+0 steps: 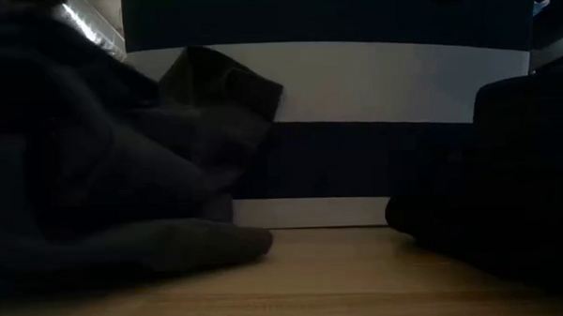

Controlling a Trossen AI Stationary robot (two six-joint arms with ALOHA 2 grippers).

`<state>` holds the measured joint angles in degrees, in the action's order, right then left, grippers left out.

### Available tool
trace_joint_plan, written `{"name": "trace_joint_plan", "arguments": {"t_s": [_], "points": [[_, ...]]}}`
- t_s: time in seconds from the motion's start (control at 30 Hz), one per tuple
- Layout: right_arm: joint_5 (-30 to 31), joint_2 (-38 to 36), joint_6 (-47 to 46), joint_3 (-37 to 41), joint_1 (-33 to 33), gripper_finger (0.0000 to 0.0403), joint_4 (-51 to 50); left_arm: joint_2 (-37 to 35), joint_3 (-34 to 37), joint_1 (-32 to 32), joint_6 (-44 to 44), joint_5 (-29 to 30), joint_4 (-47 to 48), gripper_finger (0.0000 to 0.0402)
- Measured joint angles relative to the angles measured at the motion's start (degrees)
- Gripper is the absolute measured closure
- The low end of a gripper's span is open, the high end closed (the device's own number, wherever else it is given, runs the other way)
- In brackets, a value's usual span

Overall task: Sort clothes
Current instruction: Put the gray shorts into the bottom blue laundry bin

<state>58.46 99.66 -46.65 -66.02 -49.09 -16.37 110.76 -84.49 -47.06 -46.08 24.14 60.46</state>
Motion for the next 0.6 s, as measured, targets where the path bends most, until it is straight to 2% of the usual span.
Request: {"name": "trace_joint_plan", "arguments": {"t_s": [0.3,0.6], "points": [[0.6,0.0,0.0,0.0,0.0,0.0132,0.0,-7.6,-0.3,-3.5,-1.3,10.1,2.3,0.037],[0.7,0.0,0.0,0.0,0.0,0.0132,-0.1,-15.1,-6.4,-5.4,8.1,21.2,2.1,0.0371]]}}
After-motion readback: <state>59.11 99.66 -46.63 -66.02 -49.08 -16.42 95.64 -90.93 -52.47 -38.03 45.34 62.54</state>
